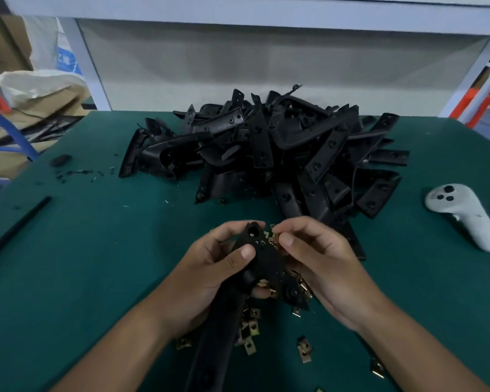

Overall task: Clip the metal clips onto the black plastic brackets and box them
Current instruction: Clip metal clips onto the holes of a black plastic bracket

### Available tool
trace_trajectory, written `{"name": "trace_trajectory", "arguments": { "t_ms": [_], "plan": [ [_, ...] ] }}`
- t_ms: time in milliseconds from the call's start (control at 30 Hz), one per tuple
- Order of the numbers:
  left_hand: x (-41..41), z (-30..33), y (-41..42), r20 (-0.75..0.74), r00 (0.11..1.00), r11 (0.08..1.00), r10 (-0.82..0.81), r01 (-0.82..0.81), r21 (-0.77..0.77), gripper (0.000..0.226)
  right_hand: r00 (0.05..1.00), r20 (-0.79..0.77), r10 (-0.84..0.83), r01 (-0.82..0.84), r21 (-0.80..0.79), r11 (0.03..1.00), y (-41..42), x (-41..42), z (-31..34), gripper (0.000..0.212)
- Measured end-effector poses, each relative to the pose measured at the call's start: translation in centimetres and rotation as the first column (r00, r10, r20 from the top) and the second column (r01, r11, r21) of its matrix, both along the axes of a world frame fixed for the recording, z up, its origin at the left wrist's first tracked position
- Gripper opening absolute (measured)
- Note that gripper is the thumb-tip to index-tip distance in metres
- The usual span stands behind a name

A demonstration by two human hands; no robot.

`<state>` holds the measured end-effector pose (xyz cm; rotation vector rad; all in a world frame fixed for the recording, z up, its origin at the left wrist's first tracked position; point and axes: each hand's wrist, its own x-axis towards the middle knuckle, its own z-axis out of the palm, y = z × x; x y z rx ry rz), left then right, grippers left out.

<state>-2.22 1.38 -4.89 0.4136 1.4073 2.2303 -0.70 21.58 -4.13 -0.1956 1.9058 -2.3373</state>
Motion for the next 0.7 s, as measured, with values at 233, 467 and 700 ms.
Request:
{"name": "trace_trajectory", "arguments": {
  "t_ms": [233,467,700],
  "plan": [
    [0.20,-0.27,0.04,-0.084,0.996,0.999,-0.015,0.012,-0.031,0.031,0.999,-0.017,0.028,-0.027,0.039,0.999,0.10,0.09,-0.08,0.023],
    [0.02,-0.51,-0.07,-0.096,0.995,1.000,-0.005,0.003,-0.020,0.032,0.999,-0.033,0.003,0.000,0.088,0.996,0.17,0.05,-0.20,0.029],
    [0.04,-0.65,-0.16,-0.133,0.991,0.999,-0.017,0.011,-0.050,0.032,0.997,-0.066,-0.040,0.048,0.127,0.991,-0.10,0.32,0.24,0.016]
  ]
}}
